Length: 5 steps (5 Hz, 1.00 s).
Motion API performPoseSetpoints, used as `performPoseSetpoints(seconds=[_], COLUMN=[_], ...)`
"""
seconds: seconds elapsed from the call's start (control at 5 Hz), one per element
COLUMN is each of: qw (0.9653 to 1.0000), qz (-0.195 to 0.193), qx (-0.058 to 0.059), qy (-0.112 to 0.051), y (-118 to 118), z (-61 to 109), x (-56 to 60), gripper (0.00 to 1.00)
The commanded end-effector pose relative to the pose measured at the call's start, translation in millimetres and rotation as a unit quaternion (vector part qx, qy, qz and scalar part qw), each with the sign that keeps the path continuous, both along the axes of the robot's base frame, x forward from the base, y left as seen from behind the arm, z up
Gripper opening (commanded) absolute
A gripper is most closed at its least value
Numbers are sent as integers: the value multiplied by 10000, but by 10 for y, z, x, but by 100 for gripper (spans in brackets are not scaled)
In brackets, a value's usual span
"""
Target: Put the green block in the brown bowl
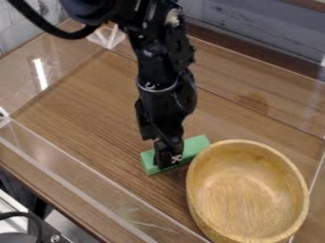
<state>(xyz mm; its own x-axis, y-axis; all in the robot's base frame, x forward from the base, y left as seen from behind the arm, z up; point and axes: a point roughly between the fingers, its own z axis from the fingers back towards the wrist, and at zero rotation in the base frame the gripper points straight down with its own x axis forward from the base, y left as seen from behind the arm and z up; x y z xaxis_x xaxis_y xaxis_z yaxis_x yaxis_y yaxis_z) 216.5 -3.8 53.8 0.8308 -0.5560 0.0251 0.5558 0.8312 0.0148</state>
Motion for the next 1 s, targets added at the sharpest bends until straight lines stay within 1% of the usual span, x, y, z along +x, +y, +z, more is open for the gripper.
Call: performPoseSetpoints(seconds=[0.0, 0.8], qw=[9999, 9998], qz=[-21, -1], qx=[-33, -112], qy=[-161, -165], y=[33, 117], z=[-5, -210], x=[64, 109], gripper=[100, 100])
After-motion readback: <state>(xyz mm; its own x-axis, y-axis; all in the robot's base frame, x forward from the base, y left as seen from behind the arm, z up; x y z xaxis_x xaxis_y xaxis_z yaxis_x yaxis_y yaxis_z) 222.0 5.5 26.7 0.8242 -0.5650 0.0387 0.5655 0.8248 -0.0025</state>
